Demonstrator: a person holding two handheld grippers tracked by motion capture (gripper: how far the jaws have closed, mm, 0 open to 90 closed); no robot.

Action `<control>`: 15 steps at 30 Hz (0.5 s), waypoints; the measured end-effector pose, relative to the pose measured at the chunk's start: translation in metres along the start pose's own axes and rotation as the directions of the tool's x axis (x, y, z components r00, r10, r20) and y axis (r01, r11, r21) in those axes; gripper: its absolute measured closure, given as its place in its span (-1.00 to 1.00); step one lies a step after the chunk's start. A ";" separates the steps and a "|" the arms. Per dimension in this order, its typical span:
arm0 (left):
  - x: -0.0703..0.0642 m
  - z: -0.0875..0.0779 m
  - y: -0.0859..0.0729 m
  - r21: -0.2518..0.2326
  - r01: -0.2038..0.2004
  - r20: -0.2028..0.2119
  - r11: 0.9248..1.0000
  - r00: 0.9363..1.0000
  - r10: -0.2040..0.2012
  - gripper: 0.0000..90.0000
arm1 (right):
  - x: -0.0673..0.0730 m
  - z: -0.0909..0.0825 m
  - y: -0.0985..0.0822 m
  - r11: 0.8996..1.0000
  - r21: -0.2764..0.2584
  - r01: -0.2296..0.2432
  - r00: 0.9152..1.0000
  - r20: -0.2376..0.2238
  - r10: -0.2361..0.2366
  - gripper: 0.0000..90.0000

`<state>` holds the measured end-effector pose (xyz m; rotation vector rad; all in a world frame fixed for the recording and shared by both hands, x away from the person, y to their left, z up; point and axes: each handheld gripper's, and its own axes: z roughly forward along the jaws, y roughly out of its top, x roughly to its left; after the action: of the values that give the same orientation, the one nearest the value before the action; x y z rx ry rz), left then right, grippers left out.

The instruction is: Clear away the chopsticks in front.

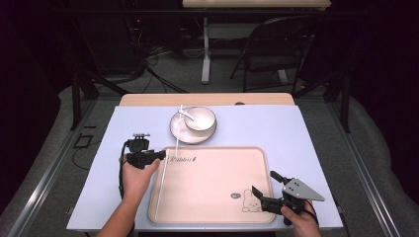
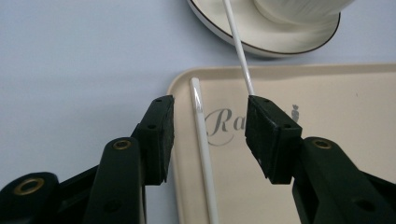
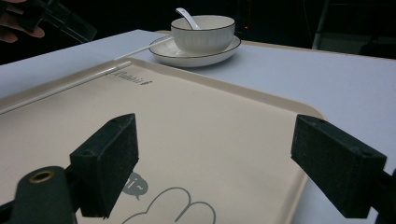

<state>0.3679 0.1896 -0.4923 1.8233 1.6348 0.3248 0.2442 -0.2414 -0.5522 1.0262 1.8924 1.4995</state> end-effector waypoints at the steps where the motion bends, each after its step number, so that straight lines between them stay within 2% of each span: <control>1: 0.001 0.000 0.003 -0.003 0.001 -0.001 1.000 1.000 -0.001 0.16 | 0.000 0.000 0.000 1.000 0.000 0.001 1.000 0.001 -0.001 -0.68; 3: 0.003 0.001 0.008 -0.013 0.002 -0.015 1.000 1.000 -0.002 0.16 | 0.000 0.000 0.000 1.000 0.003 -0.001 1.000 0.001 0.001 -0.68; 7: 0.006 0.001 0.019 -0.020 0.016 -0.013 1.000 1.000 -0.016 0.14 | 0.000 0.001 0.000 1.000 0.006 -0.003 1.000 0.003 0.003 -0.68; 12: 0.012 0.003 0.030 -0.016 0.023 0.026 1.000 0.999 -0.022 0.13 | -0.001 0.001 0.000 1.000 0.005 -0.005 1.000 0.005 0.005 -0.68; 15: 0.015 0.004 0.036 0.000 0.022 0.029 1.000 0.999 -0.022 0.10 | -0.001 0.001 0.000 1.000 0.007 -0.006 1.000 0.004 0.006 -0.68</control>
<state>0.4014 0.2023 -0.4764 1.8006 1.6338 0.2879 0.2453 -0.2414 -0.5529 1.0378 1.8941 1.4939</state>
